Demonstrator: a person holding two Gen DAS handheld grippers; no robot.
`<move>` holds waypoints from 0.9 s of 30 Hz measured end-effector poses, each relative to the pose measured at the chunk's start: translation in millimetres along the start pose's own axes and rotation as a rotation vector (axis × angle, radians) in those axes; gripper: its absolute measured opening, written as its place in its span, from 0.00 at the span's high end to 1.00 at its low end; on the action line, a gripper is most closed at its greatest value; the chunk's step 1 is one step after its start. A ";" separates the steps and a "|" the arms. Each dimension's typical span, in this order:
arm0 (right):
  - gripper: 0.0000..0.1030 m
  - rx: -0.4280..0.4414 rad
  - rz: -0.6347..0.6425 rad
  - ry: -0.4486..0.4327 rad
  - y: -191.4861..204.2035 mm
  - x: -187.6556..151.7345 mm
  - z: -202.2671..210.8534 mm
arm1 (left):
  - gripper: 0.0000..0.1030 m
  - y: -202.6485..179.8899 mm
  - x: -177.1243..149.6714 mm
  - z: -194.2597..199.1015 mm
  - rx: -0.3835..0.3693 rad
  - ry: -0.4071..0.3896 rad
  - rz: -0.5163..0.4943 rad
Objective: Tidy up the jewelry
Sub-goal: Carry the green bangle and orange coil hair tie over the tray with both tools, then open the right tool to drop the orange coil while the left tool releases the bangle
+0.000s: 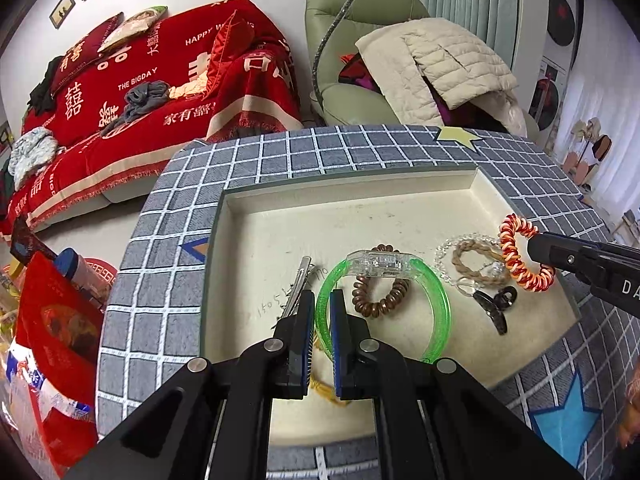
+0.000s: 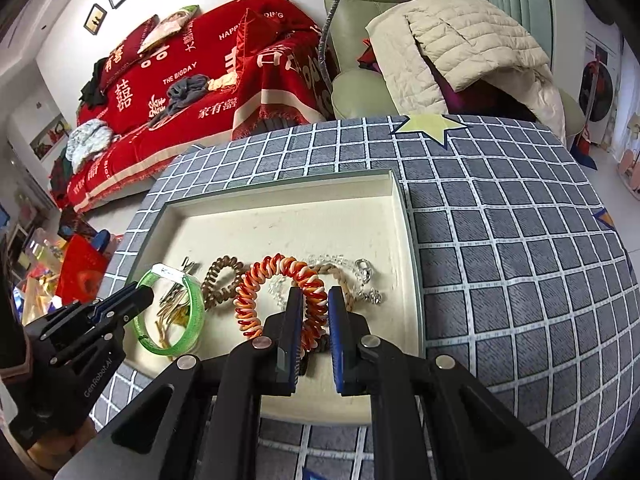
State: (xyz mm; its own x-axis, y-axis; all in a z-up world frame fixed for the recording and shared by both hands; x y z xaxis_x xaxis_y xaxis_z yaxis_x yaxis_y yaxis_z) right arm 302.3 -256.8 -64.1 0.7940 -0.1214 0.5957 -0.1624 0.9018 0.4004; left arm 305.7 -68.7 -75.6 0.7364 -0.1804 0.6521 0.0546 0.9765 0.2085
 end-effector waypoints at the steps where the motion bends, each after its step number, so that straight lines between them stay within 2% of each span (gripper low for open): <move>1: 0.87 -0.002 -0.003 0.003 -1.2 0.8 -2.8 | 0.72 -1.5 0.5 -3.8 0.008 0.003 -0.006; 9: 0.87 -0.022 -0.016 0.040 -12.3 -1.1 -27.6 | 0.72 -9.8 -3.3 -25.1 0.048 0.035 -0.041; 20: 0.85 -0.034 -0.018 0.072 -16.5 -7.9 -42.1 | 0.72 -11.1 -3.3 -31.0 0.077 0.037 -0.055; 21: 0.84 -0.032 -0.016 0.075 -15.6 -7.8 -42.2 | 0.72 -11.4 -3.4 -30.5 0.079 0.037 -0.054; 22: 0.76 -0.028 -0.016 0.076 -15.4 -7.7 -42.2 | 0.72 -11.1 -3.3 -30.8 0.078 0.038 -0.055; 23: 0.63 -0.021 -0.017 0.074 -14.6 -7.6 -41.7 | 0.72 -11.2 -3.2 -30.0 0.080 0.038 -0.054; 25: 0.46 -0.013 -0.020 0.069 -13.3 -7.5 -40.1 | 0.72 -11.1 -3.2 -29.5 0.075 0.034 -0.053; 27: 0.45 -0.017 -0.017 0.055 -11.5 -6.8 -36.1 | 0.72 -10.8 -3.2 -26.8 0.069 0.031 -0.052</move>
State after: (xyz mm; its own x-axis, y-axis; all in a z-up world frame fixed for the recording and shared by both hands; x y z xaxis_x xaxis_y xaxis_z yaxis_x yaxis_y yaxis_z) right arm 319.9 -251.4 -97.8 0.8277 -0.1139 0.5495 -0.1391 0.9070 0.3975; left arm 320.8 -75.5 -99.5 0.7544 -0.2263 0.6162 0.0477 0.9551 0.2924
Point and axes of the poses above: each gripper's, at about its wrist camera, not at the fingertips, and z roughly against the way its jaws point, y to its left, x to its top, the point moved 6 cm from there along -z, roughly the way its jaws point, and after that the axes turned 15 degrees about x, right-handed, at the moved point
